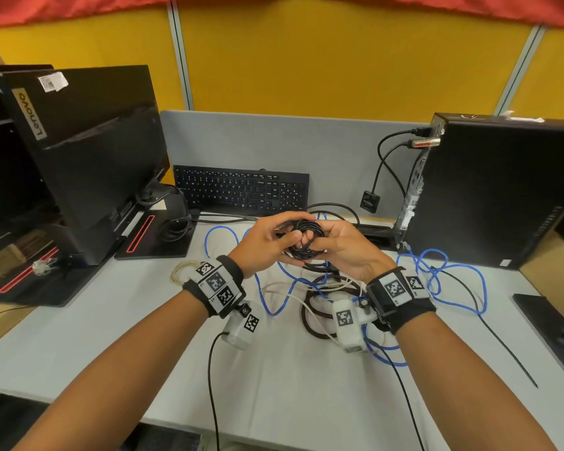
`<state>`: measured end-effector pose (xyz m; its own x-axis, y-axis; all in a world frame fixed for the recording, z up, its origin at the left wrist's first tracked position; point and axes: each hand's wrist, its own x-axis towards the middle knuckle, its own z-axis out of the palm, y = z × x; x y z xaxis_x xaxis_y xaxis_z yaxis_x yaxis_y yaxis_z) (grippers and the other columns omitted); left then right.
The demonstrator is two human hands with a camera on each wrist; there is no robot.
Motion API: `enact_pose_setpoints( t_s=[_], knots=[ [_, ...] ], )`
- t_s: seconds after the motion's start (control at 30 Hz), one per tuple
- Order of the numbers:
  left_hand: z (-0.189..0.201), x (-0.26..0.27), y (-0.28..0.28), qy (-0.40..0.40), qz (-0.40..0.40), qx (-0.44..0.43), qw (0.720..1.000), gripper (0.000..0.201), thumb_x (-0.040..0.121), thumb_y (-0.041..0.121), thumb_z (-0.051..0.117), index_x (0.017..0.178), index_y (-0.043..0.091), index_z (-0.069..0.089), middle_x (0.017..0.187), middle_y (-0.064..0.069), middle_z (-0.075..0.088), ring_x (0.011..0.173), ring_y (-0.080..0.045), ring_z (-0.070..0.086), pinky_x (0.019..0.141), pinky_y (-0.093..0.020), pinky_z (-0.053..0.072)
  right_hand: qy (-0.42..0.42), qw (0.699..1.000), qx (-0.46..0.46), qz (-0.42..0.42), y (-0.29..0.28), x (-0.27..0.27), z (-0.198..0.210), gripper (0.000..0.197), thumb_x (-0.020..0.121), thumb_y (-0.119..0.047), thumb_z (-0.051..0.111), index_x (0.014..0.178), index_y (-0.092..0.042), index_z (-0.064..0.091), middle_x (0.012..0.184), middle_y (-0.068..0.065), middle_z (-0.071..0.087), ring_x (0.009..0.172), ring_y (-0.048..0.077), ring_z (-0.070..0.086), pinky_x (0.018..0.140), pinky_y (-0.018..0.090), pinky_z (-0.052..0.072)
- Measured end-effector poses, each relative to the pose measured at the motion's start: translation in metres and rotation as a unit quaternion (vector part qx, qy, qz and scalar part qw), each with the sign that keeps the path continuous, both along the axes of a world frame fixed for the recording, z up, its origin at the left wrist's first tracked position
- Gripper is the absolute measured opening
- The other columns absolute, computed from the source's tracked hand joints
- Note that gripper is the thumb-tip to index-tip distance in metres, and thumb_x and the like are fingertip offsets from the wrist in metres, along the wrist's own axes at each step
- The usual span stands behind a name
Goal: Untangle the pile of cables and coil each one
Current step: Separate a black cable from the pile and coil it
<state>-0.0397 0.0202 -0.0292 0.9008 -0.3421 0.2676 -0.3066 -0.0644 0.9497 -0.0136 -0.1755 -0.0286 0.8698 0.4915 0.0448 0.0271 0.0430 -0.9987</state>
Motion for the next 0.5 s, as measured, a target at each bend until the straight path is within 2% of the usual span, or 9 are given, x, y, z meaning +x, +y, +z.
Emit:
enact_pose_setpoints(
  t_s=[0.07,0.17,0.23,0.37,0.5],
  knots=[
    [0.0,0.001,0.0,-0.028,0.023,0.014,0.999,0.035,0.1,0.004,0.055,0.132,0.016,0.061,0.12,-0.011,0.065,0.11,-0.033,0.067,0.074,-0.05,0.062,0.014,1.0,0.012,-0.015,0.002,0.001,-0.002,0.03,0.092,0.012,0.056,0.122,0.015,0.06,0.104,0.019,0.069,0.102,0.029,0.069,0.097,0.048,0.055],
    [0.0,0.004,0.002,-0.113,0.07,0.083,0.988,0.034,0.099,0.004,0.057,0.131,0.015,0.062,0.12,-0.007,0.068,0.109,-0.02,0.068,0.077,-0.043,0.063,0.048,0.997,0.041,-0.033,0.005,0.002,-0.007,0.024,0.092,0.009,0.059,0.114,0.005,0.067,0.105,0.016,0.072,0.103,0.029,0.069,0.101,0.043,0.053],
    [0.0,0.005,0.004,-0.13,0.075,0.101,0.983,0.035,0.098,0.005,0.058,0.131,0.016,0.062,0.121,-0.006,0.068,0.107,-0.018,0.069,0.078,-0.041,0.063,0.06,0.996,0.057,-0.037,0.007,0.002,-0.011,0.021,0.092,0.007,0.061,0.11,-0.001,0.07,0.104,0.013,0.074,0.103,0.028,0.07,0.104,0.044,0.052],
    [0.001,0.003,0.009,-0.143,0.049,0.091,0.984,0.035,0.099,0.005,0.057,0.132,0.017,0.062,0.122,-0.003,0.069,0.112,-0.019,0.068,0.081,-0.037,0.062,0.064,0.994,0.087,-0.004,0.006,0.001,-0.014,0.022,0.092,0.005,0.062,0.111,-0.001,0.071,0.107,0.014,0.074,0.103,0.028,0.071,0.1,0.047,0.055],
    [0.002,0.001,0.011,-0.148,0.035,0.097,0.984,0.035,0.098,0.007,0.06,0.13,0.02,0.063,0.12,0.002,0.07,0.109,-0.017,0.069,0.079,-0.032,0.062,0.072,0.991,0.11,0.034,0.007,0.0,-0.015,0.02,0.085,0.001,0.066,0.103,-0.004,0.075,0.11,0.019,0.073,0.108,0.034,0.069,0.102,0.053,0.053]
  ],
)
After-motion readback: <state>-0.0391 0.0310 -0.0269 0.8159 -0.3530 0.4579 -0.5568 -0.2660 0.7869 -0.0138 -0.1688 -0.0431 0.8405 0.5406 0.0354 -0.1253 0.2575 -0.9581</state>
